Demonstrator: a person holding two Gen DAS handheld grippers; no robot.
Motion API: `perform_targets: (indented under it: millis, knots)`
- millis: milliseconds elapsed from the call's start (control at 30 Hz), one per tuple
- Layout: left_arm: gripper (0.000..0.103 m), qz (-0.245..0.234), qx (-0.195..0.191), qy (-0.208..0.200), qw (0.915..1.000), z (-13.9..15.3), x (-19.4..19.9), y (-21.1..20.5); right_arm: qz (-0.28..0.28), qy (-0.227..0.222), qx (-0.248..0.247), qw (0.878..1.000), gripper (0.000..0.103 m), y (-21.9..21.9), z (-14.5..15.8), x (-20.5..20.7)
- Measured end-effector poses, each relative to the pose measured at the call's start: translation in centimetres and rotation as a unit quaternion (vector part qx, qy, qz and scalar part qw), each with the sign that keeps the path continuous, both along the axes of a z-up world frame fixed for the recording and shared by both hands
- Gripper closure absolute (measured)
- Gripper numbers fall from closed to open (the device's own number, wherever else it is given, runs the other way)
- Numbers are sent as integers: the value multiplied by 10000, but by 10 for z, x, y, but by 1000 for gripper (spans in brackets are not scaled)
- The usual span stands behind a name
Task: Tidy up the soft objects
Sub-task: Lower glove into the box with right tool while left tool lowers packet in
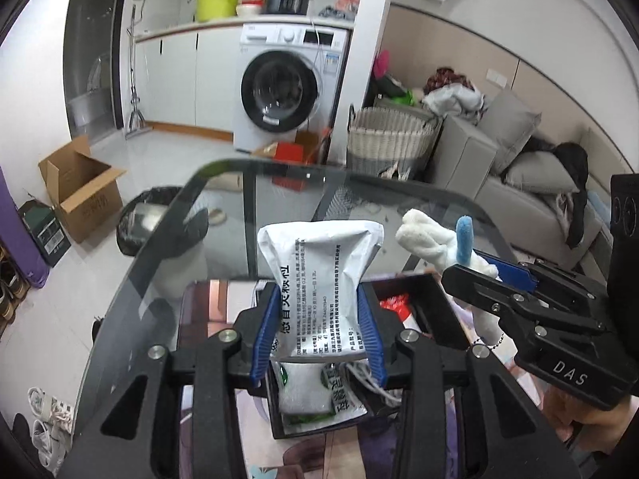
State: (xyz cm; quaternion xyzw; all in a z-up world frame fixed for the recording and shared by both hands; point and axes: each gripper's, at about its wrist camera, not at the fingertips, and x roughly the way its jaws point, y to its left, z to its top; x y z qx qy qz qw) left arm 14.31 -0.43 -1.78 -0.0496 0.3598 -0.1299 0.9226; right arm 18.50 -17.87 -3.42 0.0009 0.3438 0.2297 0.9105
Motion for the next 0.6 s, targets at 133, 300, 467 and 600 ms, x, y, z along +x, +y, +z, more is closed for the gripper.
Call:
perform_targets:
  millis: [133,300,467,600]
  knots:
    - [64,-105,19,284,9995,-10,1,-5,32,321,46,9995,73,-1,-13,7]
    - [64,-134,23,460,9988,-16,2,-6,-16,601,93,9981,72,-2,-28,13]
    - [63,-123,74,652,9978,-21,5,-6,-19,783,0,9969,69,-3,-37,15]
    - [62,-124,75,690,9975,-22,6,-5,-23,938,-71,9956,68,0,-44,16]
